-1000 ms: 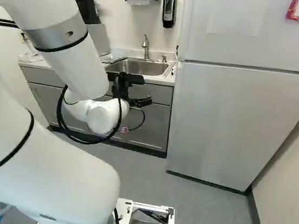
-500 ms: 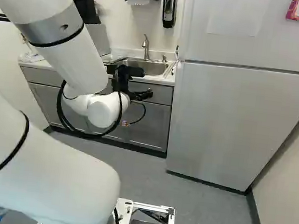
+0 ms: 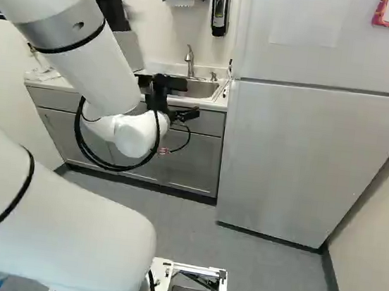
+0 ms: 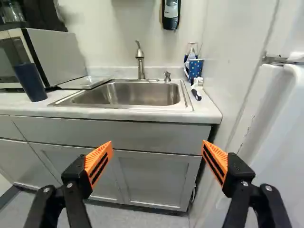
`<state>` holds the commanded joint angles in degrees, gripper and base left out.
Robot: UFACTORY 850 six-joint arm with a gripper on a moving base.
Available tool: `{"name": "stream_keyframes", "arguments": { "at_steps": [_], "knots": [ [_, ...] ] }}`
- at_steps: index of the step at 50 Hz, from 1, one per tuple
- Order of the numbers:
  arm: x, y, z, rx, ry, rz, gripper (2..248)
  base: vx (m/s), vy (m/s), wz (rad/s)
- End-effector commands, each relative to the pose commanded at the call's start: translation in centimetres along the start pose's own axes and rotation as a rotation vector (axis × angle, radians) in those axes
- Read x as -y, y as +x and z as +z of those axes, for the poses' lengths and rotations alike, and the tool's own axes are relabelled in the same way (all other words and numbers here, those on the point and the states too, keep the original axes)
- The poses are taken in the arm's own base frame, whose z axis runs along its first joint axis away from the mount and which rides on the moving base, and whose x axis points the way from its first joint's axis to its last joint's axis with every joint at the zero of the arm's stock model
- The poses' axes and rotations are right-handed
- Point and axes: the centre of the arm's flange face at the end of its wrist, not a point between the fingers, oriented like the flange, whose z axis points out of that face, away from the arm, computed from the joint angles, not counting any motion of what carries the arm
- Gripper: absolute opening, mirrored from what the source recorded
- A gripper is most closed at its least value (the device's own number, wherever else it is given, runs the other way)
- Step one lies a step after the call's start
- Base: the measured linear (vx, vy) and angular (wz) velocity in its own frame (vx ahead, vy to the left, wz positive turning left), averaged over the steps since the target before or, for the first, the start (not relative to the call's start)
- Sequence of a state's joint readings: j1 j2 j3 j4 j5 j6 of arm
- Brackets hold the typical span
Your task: Rinse the cup and place it in the tray
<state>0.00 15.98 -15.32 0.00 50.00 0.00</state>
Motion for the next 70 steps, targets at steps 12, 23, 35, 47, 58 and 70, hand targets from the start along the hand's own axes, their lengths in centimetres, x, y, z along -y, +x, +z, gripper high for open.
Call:
{"name": "stream_keyframes", "arguments": {
  "at_steps": [12, 23, 35, 47, 58, 70],
  "knots": [
    [0.0, 1.4, 0.6, -0.028, 0.000, 0.000, 247, 0.000, 0.000, 0.000],
    [0.0, 2.6, 1.2, -0.053, 0.000, 0.000, 247, 0.000, 0.000, 0.000],
    [0.0, 4.0, 1.9, -0.080, 0.000, 0.000, 247, 0.000, 0.000, 0.000],
    [0.0, 5.3, 2.2, -0.109, 0.000, 0.000, 247, 0.000, 0.000, 0.000],
    [0.0, 6.5, 2.3, -0.132, 0.000, 0.000, 247, 0.000, 0.000, 0.000],
    [0.0, 7.6, 2.6, -0.140, 0.000, 0.000, 247, 0.000, 0.000, 0.000]
  ]
}}
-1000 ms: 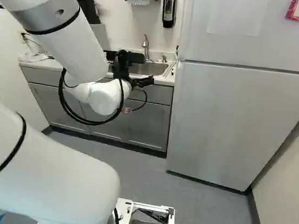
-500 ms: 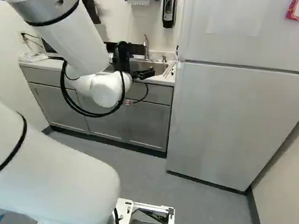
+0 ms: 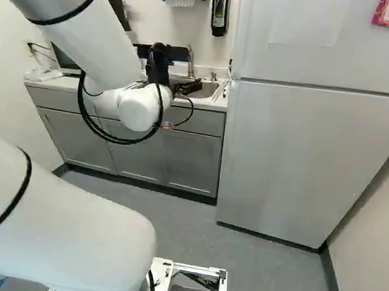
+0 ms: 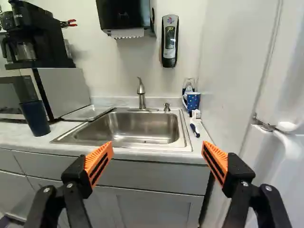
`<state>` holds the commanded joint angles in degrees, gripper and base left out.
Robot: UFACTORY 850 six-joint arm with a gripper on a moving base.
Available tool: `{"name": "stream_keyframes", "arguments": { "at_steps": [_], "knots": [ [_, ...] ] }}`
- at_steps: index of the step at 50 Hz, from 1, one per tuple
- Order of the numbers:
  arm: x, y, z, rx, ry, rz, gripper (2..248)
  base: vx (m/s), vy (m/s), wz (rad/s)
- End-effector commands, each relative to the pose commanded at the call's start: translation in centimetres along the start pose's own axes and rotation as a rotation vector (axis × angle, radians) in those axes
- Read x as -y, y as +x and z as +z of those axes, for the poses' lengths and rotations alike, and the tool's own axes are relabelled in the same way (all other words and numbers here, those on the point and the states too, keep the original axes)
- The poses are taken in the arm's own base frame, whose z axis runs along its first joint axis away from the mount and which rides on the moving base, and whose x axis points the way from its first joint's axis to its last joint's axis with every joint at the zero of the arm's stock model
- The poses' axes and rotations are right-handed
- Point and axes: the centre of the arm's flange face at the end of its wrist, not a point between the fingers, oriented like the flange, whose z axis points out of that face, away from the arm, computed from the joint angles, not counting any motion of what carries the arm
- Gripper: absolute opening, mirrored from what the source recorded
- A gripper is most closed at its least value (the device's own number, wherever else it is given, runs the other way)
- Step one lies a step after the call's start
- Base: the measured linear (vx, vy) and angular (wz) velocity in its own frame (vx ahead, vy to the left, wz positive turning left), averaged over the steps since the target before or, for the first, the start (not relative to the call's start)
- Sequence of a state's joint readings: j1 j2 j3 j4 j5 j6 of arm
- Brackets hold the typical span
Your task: Rinse the cup and place it in the tray
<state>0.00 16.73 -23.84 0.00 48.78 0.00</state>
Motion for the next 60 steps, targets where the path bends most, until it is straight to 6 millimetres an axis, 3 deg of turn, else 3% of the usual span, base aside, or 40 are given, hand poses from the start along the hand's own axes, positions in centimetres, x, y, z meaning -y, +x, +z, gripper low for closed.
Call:
{"name": "stream_keyframes", "arguments": {
  "at_steps": [60],
  "knots": [
    [0.0, 5.2, 2.9, 0.022, 0.000, 0.000, 247, 0.000, 0.000, 0.000]
  ]
}}
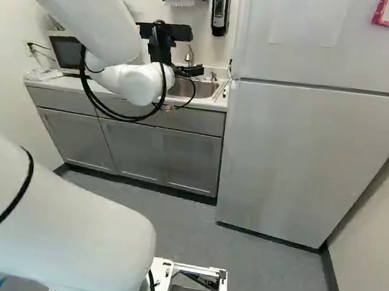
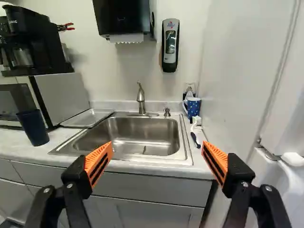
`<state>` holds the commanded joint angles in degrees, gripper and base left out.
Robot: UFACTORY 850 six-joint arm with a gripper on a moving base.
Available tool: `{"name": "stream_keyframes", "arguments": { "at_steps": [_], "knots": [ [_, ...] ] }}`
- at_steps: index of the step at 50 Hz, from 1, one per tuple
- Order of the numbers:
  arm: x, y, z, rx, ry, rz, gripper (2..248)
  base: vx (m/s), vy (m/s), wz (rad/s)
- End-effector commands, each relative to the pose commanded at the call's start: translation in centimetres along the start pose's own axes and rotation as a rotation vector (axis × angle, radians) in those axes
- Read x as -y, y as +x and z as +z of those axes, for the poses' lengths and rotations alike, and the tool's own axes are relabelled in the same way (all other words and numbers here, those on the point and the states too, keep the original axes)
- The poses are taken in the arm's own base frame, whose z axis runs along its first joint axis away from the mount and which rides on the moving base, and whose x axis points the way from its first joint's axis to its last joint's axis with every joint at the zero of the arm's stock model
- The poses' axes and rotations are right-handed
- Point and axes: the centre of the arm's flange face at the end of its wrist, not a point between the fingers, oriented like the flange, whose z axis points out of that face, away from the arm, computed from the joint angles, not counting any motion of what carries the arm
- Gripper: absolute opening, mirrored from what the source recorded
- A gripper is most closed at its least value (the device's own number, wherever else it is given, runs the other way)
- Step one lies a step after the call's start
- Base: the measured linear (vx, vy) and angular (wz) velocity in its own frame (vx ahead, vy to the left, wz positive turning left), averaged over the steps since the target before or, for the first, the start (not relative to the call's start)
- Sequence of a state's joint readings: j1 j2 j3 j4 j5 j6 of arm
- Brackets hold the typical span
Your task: Rinse the cup and place it in the tray
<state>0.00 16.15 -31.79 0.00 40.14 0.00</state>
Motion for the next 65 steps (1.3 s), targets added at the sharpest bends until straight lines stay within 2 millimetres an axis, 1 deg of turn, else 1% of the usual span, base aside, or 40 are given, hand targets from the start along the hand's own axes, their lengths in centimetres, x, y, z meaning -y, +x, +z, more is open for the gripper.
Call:
{"name": "stream_keyframes", "arguments": {
  "at_steps": [65],
  "knots": [
    [0.0, 5.7, 2.1, 0.024, 0.000, 0.000, 247, 0.000, 0.000, 0.000]
  ]
}}
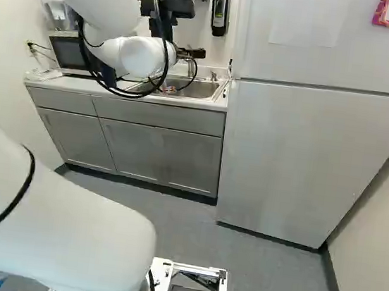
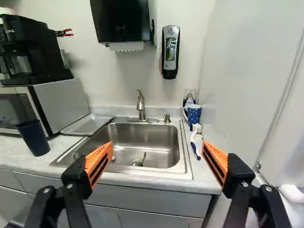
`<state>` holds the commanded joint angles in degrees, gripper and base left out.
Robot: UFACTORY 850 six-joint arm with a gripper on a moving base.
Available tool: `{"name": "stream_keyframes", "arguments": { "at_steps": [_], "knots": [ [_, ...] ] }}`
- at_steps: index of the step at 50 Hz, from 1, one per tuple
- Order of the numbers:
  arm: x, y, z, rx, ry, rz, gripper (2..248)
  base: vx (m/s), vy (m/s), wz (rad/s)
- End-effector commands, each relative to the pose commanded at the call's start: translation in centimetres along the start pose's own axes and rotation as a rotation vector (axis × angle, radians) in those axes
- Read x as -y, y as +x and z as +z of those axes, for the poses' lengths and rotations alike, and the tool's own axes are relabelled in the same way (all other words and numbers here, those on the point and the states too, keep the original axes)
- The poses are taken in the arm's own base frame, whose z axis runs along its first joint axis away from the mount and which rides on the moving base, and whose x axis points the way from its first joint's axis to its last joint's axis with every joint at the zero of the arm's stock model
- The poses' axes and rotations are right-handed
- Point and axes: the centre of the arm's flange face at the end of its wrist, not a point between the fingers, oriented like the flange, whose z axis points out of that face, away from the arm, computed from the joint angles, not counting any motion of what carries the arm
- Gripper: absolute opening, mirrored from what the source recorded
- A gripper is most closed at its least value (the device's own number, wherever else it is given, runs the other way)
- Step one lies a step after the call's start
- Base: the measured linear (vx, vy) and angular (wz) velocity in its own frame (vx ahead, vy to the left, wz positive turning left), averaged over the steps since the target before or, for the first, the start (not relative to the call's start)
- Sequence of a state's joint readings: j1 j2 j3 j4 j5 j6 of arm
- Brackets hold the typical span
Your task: Rinse the cup and place it in the tray
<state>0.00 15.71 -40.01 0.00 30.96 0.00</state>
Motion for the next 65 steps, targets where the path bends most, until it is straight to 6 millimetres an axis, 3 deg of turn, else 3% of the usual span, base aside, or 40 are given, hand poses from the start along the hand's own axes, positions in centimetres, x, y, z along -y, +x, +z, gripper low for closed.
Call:
{"name": "stream_keyframes", "arguments": {
  "at_steps": [40, 65],
  "knots": [
    [0.0, 3.4, 0.6, 0.029, 0.000, 0.000, 247, 0.000, 0.000, 0.000],
    [0.0, 3.5, 0.8, 0.030, 0.000, 0.000, 247, 0.000, 0.000, 0.000]
  ]
}}
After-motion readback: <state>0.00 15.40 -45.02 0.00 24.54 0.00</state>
